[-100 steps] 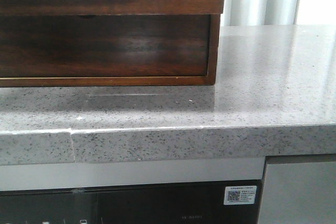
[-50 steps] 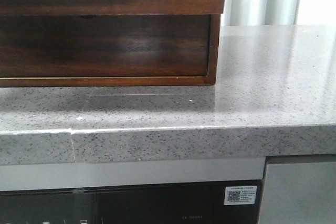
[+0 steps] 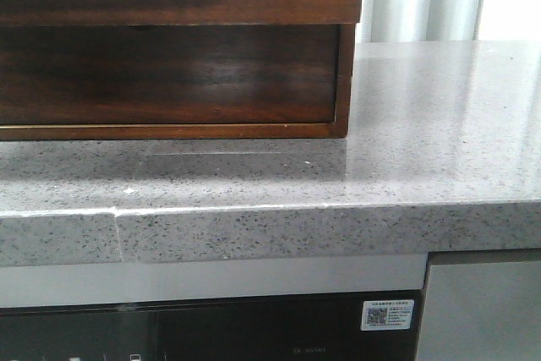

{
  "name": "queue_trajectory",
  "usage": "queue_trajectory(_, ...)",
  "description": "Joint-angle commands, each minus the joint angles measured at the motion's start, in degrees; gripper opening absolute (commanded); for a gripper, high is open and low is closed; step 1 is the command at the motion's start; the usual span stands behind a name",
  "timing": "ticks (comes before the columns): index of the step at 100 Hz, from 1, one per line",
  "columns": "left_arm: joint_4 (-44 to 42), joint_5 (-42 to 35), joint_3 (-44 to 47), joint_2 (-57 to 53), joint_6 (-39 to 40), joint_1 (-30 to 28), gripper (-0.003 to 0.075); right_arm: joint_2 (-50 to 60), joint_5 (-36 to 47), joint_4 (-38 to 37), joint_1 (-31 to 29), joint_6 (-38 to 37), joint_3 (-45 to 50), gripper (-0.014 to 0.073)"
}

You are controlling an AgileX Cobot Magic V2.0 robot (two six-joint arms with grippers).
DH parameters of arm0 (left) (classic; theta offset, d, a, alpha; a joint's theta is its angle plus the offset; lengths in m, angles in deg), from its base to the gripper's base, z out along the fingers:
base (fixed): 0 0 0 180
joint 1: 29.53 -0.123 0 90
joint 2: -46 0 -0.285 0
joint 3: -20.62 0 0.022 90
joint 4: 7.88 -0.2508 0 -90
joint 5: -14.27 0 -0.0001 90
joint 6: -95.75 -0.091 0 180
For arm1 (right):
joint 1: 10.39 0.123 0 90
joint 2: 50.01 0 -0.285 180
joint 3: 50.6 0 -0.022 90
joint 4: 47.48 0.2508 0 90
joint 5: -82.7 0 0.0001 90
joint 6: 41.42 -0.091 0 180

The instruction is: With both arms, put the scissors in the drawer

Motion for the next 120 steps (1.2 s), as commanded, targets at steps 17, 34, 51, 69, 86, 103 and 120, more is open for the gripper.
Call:
queue_trajectory(17, -0.51, 11.49, 0.88, -1.96, 1.22, -1.59, 0.0003, -0.26, 4.32, 0.49, -0.21, -0.04, -1.55, -0.0116)
queue_trajectory(34, -2.33, 13.83, 0.88, -1.96, 1.07, -2.60, 0.0003, -0.26, 4.32, 0.49, -0.21, -0.04, -1.55, -0.0116)
queue_trajectory(51, -2.67, 13.83, 0.88, -1.96, 1.07, -2.39, 0.0003, -0.26, 4.32, 0.49, -0.21, -0.04, -1.55, -0.0116)
queue_trajectory(69, -2.67, 13.83, 0.88, -1.96, 1.07, -2.39, 0.0003, -0.26, 4.32, 0.49, -0.21, -0.04, -1.55, -0.0116)
queue_trajectory(86, -2.67, 13.83, 0.88, -1.96, 1.07, -2.39, 0.0003, -0.26, 4.32, 0.49, -0.21, -0.04, -1.55, -0.0116)
queue_trajectory(103, -2.67, 13.83, 0.88, -1.96, 1.07, -2.39, 0.0003, -0.26, 4.32, 0.49, -0.21, -0.04, -1.55, -0.0116)
queue_trajectory(120, -2.67, 13.83, 0.88, -1.96, 1.07, -2.39, 0.0003, -0.26, 4.32, 0.49, -0.21, -0.04, -1.55, -0.0116)
